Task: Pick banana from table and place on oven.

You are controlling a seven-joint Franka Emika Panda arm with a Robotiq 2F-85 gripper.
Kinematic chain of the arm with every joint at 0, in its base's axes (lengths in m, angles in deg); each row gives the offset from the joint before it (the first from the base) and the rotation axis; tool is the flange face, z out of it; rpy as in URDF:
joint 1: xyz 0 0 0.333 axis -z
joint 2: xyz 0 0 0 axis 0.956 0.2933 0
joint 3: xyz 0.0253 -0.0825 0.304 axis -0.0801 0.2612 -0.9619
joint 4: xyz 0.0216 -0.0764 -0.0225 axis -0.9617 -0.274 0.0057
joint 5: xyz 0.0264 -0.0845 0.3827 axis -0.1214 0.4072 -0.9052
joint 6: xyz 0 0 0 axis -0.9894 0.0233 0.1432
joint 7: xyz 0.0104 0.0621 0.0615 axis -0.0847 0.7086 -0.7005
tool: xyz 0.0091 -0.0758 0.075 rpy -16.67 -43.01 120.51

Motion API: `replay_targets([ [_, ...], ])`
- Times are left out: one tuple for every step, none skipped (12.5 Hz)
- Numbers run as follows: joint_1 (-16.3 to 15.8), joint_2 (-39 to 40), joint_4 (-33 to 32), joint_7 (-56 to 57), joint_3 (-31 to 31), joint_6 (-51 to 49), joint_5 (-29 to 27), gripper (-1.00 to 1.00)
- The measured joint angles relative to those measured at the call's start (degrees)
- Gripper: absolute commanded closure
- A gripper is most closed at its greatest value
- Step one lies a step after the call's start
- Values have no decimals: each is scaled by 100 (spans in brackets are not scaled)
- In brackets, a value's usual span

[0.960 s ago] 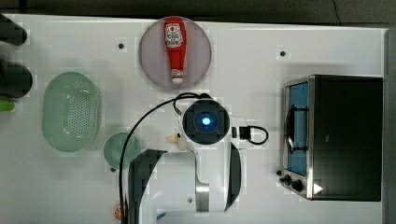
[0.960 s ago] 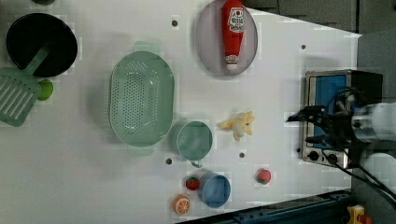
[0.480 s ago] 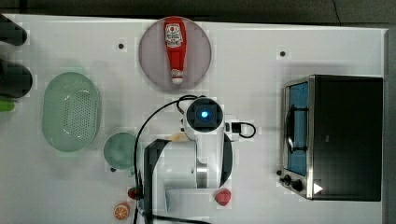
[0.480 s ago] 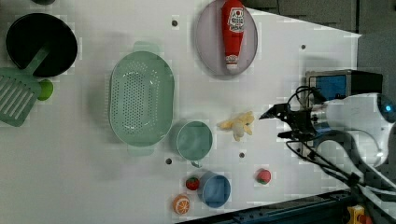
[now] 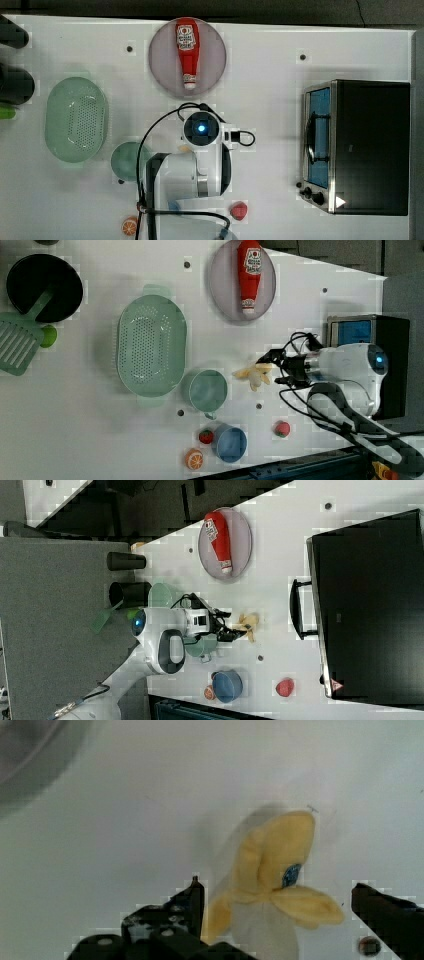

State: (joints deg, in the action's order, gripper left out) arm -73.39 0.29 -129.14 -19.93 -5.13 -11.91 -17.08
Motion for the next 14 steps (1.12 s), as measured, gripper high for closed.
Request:
replay_targets([
  [-14,67,-67,-165,-34,59,13,-100],
  [-16,136,-157,-290,-63,159,-49,-100],
  [-38,187,-224,-341,-48,159,-63,-92],
  [-55,285,-213,-342,-26,171,-36,-69],
  [-31,382,-224,-353,-62,199,45,-43],
  [4,417,-269,-386,-97,305,-20,-18],
  [1,408,-291,-407,-88,428,-51,5],
  [3,378,-291,-407,-100,495,57,27],
  [-1,343,-291,-407,-119,596,54,48],
  [5,322,-269,-410,-134,596,53,50],
  [13,344,-179,-410,-162,652,22,50],
  [-14,404,-90,-410,-160,741,-118,50],
  [-36,410,-56,-410,-130,741,-118,50],
  [-32,291,-145,-410,-102,697,-50,50],
])
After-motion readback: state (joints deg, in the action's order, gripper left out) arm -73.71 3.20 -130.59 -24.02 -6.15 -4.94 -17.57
